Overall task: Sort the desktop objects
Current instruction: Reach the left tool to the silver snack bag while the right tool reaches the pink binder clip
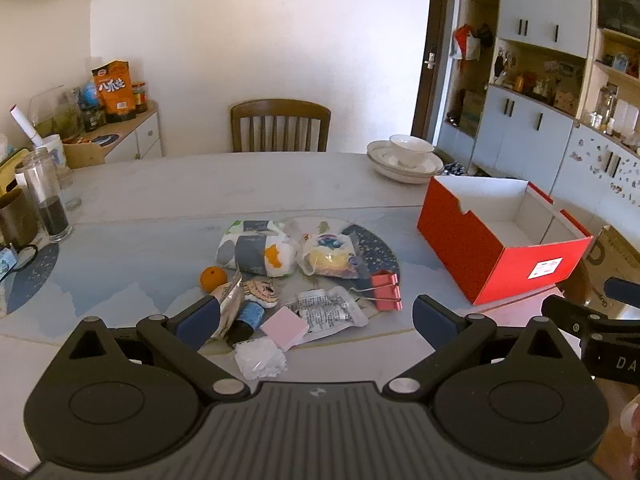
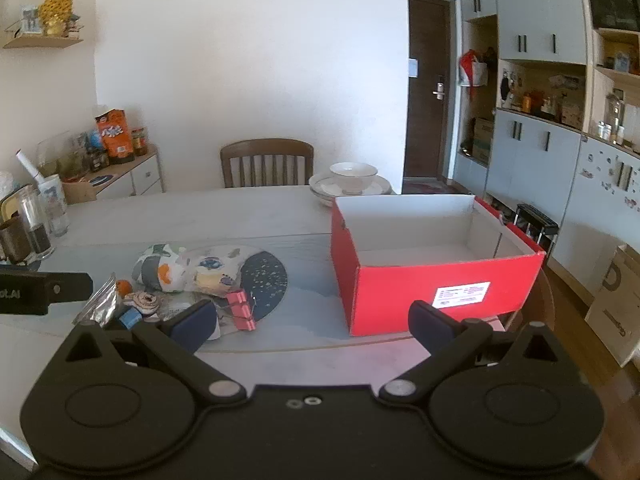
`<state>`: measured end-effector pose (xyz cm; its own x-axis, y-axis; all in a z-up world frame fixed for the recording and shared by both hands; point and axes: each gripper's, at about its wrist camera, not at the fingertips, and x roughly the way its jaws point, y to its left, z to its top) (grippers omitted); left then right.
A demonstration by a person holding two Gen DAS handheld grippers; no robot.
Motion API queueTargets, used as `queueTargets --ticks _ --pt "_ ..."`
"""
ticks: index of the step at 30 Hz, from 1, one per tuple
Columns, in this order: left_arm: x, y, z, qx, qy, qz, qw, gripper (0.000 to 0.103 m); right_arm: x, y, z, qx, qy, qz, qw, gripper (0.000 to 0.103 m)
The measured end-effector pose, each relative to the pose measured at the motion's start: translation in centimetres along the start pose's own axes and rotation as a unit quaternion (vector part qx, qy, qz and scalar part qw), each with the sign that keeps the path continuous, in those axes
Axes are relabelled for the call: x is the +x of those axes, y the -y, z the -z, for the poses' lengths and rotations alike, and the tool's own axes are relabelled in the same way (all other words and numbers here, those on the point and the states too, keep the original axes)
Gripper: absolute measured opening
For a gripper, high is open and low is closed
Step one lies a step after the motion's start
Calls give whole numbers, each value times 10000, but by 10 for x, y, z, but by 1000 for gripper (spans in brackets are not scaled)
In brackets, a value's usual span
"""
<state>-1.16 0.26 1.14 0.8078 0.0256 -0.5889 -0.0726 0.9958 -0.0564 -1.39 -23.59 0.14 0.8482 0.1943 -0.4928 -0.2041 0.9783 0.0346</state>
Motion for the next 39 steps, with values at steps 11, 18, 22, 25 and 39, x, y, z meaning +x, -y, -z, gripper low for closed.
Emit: queueTargets --ticks 11,18,22,25,39 --pt "10 -2 5 -9 -25 -50 10000 103 20 -13 -5 -348 -77 -450 9984 100" --pt "37 -25 1 21 -148 -121 9998 103 43 -27 -15 -455 -96 -724 9963 100" --pt "63 -43 -2 83 -342 -140 9993 103 65 -36 -18 -485 -258 -693 9961 96" --pt "80 -56 -3 166 -439 -174 9987 103 83 -42 -18 -439 -440 -723 9954 94" --pt "148 -94 1 497 -1063 37 9931 102 170 -64 -11 -539 -1143 -426 9911 84"
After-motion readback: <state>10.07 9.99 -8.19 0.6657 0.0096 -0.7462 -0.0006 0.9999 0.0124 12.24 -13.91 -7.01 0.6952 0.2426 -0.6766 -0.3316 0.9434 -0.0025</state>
